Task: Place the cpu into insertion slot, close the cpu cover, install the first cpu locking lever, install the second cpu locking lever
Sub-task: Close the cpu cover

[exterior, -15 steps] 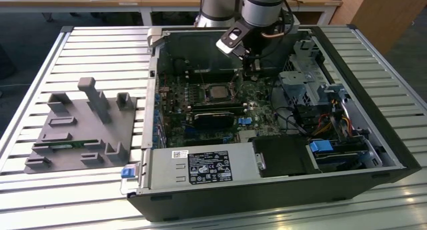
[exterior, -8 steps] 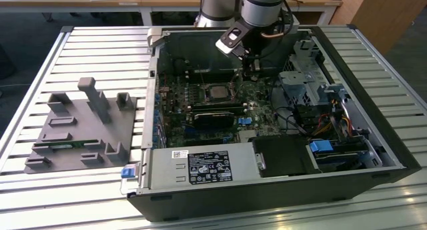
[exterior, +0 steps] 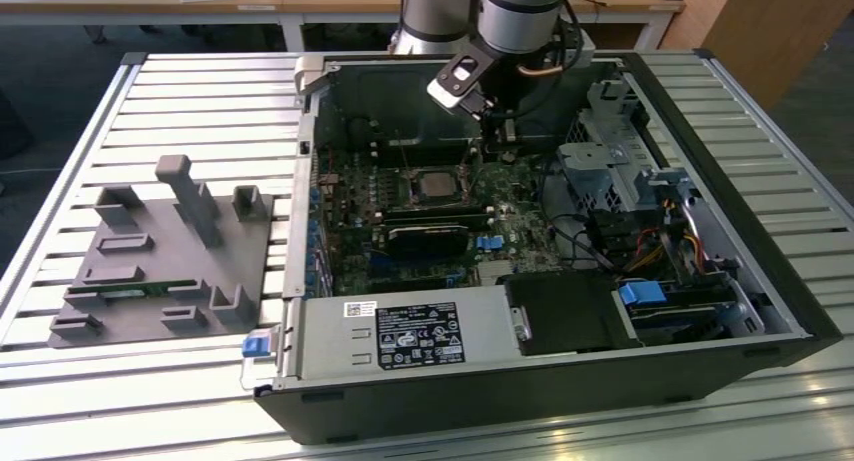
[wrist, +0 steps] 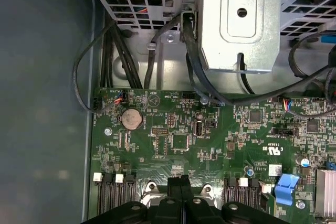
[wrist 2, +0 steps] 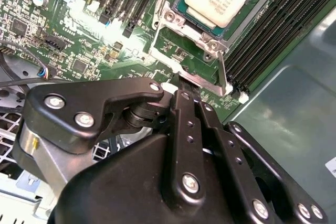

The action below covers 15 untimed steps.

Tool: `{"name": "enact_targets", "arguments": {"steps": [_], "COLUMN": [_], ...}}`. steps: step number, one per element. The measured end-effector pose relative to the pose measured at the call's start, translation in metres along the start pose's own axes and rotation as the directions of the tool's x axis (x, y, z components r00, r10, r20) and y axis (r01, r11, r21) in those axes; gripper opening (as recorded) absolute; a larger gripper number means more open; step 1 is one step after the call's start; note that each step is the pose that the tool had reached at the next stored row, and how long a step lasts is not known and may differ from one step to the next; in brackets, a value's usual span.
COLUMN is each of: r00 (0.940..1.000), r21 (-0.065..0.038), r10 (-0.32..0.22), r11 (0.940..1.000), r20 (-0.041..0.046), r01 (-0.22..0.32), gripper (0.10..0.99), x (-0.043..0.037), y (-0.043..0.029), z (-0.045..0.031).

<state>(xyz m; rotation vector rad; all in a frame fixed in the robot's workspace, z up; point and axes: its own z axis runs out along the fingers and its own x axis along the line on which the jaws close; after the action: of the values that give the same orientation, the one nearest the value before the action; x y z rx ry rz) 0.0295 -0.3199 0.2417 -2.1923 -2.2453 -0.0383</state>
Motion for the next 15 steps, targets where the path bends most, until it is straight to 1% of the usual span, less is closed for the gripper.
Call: {"name": "enact_targets", "arguments": {"steps": [7,15], "r00": [1.0000,1.0000], "r21": [0.000,0.000], "r10": [0.000,0.000], "r11": [1.0000,1.0000], "r20": [0.0000,0.0001], "r01": [0.000,0.000], "gripper": [0.106,0.106], "x": [0.0001,0.0001], "y": [-0.0032,-0.0050], "z": [0.0001,0.0004]}}
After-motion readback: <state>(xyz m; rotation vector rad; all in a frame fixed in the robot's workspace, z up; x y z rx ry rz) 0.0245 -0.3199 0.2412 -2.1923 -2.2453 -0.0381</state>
